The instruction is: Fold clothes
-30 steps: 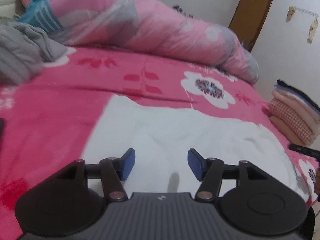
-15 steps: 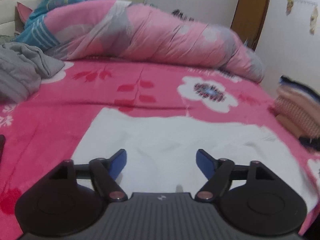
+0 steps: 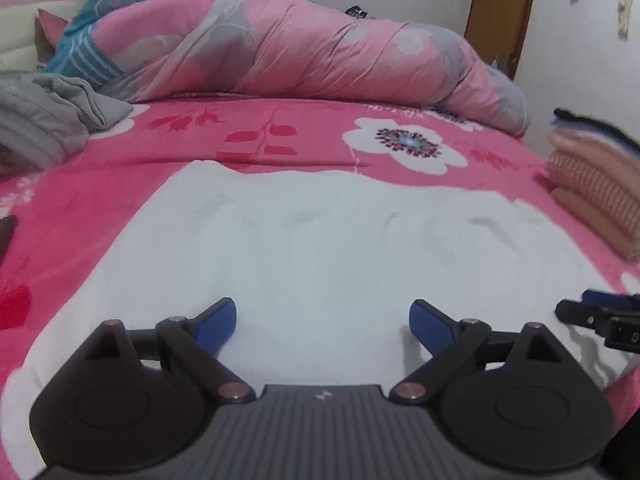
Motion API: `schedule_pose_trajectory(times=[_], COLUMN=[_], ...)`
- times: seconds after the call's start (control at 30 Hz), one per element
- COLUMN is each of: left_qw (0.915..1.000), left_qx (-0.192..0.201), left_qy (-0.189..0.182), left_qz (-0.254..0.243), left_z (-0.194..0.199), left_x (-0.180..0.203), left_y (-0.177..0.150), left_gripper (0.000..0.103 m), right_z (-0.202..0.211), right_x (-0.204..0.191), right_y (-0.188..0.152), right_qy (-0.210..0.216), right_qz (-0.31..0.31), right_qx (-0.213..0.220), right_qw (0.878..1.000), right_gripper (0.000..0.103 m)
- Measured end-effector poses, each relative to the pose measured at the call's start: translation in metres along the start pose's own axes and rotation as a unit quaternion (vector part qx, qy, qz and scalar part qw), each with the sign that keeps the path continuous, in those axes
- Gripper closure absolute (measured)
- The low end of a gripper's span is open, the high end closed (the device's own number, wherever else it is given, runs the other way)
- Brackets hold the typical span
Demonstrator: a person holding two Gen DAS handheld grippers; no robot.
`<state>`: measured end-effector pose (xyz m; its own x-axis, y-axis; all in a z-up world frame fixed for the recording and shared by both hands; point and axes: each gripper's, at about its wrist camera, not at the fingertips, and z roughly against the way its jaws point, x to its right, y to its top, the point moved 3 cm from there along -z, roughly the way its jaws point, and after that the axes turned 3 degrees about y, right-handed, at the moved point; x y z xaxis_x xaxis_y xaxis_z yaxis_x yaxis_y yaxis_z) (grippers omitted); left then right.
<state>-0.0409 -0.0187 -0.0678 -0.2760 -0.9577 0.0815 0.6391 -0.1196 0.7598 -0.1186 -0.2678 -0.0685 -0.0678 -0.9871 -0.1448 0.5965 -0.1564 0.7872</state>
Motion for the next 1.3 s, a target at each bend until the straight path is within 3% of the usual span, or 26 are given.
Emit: schedule_pose_trajectory(times=[0.1, 0.23, 0.4, 0.57, 0.77, 1.1, 1.3], left_qw=[0.9999, 0.9995, 0.9991, 0.9982, 0.9940, 0.9938, 0.9926], left_qx=[-0.008, -0.018, -0.026, -0.033, -0.053, -0.061, -0.058], left_qy=[0.014, 0.023, 0.034, 0.048, 0.093, 0.093, 0.107], left_qz=[-0.007, -0.011, -0.002, 0.010, -0.022, -0.012, -0.008], left_z=[0.000, 0.000, 0.002, 0.004, 0.004, 0.001, 0.002], left_x=[0.007, 0.011, 0.013, 0.013, 0.026, 0.026, 0.029], left_y=[-0.001, -0.001, -0.001, -0.003, -0.002, 0.000, -0.004], left_gripper=[0.003, 0.001, 0.000, 0.000, 0.000, 0.000, 0.000], right_z=[-0.003, -0.005, -0.001, -0.001, -0.003, -0.006, -0.008], right_x=[-0.007, -0.018, -0.018, -0.020, -0.020, -0.016, -0.022], right_y=[-0.002, -0.007, -0.007, -0.008, -0.008, -0.007, -0.010], right_qy=[-0.003, -0.020, -0.019, -0.041, -0.057, -0.047, -0.056], right_qz=[0.005, 0.033, 0.015, 0.005, -0.018, -0.050, -0.018], right_qx=[-0.004, -0.008, -0.007, -0.009, -0.012, -0.007, -0.011], right_qw=[1.000, 0.999, 1.000, 0.999, 0.998, 0.998, 0.998], right_gripper=[0.019, 0.014, 0.005, 0.002, 0.001, 0.001, 0.001])
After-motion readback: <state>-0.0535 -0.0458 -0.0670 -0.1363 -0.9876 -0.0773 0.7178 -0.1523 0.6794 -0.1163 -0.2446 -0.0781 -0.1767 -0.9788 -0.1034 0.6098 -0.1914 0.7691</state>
